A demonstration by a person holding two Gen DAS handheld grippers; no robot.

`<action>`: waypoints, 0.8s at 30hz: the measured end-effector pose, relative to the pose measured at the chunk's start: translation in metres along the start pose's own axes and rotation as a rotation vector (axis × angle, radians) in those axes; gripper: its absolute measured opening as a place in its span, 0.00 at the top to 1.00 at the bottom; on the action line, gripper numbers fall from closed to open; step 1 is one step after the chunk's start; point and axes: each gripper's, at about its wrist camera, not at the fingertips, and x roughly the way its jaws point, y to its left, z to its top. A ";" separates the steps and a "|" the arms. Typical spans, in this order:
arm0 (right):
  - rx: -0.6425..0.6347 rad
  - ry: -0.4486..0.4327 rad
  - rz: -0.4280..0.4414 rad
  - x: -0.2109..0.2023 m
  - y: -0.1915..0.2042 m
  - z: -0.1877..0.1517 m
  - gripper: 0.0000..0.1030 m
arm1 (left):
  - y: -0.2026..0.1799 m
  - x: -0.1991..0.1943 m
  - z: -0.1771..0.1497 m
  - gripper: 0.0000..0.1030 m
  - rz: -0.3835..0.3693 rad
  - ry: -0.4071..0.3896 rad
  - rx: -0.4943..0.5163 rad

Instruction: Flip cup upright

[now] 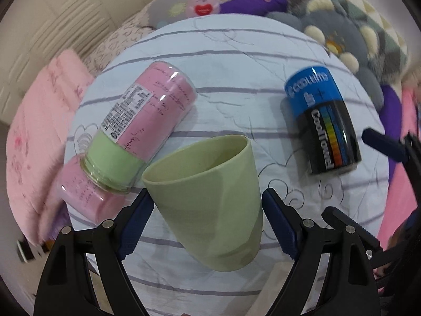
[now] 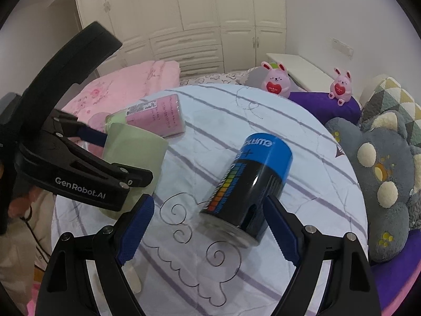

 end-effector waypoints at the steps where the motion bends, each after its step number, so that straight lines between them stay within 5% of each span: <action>1: -0.001 0.002 -0.002 0.000 0.001 0.000 0.16 | 0.000 0.001 0.001 0.17 0.003 -0.002 0.008; 10: 0.023 0.017 -0.043 0.001 -0.002 -0.002 0.16 | 0.012 0.003 0.002 0.14 -0.051 -0.002 -0.109; 16: 0.033 -0.009 -0.048 -0.006 0.001 0.006 0.16 | 0.029 -0.020 -0.015 0.07 -0.096 -0.080 -0.219; 24: 0.089 0.005 0.110 0.004 0.022 0.035 0.16 | 0.064 -0.057 -0.054 0.04 -0.094 -0.219 -0.384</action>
